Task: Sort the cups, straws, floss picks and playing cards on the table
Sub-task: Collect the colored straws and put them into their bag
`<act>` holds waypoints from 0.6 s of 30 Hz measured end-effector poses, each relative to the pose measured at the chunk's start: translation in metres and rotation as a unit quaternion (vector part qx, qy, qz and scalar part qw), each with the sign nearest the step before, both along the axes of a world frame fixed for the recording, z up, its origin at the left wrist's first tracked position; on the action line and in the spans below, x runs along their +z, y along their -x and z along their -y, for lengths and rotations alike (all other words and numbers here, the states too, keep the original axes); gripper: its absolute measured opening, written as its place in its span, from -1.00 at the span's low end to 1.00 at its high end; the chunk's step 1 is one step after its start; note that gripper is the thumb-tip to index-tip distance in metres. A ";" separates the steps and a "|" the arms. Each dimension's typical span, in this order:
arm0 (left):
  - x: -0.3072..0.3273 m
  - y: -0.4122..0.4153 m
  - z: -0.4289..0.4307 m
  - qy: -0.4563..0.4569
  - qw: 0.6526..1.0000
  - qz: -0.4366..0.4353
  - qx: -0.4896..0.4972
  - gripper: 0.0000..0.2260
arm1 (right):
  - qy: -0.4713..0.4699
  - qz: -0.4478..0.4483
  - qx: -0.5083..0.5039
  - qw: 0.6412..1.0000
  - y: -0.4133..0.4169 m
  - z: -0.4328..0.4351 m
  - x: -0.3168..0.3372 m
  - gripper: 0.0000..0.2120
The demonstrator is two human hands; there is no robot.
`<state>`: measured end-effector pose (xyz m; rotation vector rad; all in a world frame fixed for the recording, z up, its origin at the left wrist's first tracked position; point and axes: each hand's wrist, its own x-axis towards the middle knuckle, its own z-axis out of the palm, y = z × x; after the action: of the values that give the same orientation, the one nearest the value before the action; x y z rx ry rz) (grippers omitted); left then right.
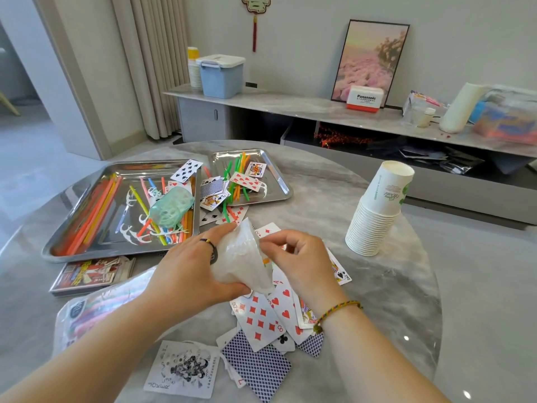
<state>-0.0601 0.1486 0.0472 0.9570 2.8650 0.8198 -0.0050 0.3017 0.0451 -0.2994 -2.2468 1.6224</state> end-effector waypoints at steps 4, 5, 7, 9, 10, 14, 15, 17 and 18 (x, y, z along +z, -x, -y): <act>0.000 0.002 0.001 -0.005 1.000 0.008 0.000 -0.11 | -0.023 0.027 0.028 0.999 0.004 0.010 -0.010 -0.90; 0.001 0.002 0.002 -0.004 1.000 0.010 -0.002 -0.09 | -0.002 0.021 0.030 0.999 0.005 0.010 -0.012 -0.89; 0.000 0.004 0.005 0.010 1.000 0.010 -0.003 -0.09 | 0.061 0.004 0.022 0.998 0.006 0.008 -0.009 -0.82; -0.006 0.008 0.010 0.048 0.999 0.008 -0.009 -0.11 | 0.090 -0.008 -0.003 0.996 0.005 -0.001 -0.009 -0.76; -0.011 0.010 0.015 0.075 0.997 0.003 -0.013 -0.07 | 0.090 -0.001 -0.004 0.996 0.006 -0.004 -0.010 -0.77; -0.034 0.017 0.027 0.186 0.982 0.030 -0.022 -0.05 | 0.047 0.054 0.020 0.997 0.010 -0.005 -0.023 -0.79; -0.039 0.018 0.028 0.200 0.979 0.037 -0.019 -0.10 | 0.032 0.066 0.024 0.997 0.011 -0.004 -0.028 -0.78; -0.048 0.022 0.033 0.211 0.976 0.041 -0.021 -0.17 | 0.001 0.089 0.033 0.996 0.013 0.000 -0.036 -0.82; -0.051 0.023 0.035 0.212 0.976 0.047 -0.025 -0.16 | -0.015 0.097 0.038 0.994 0.014 0.001 -0.039 -0.84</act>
<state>-0.0835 0.1141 -0.0037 0.9001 2.7491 0.2206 -0.0191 0.3010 0.0059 -0.3818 -2.4516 1.6595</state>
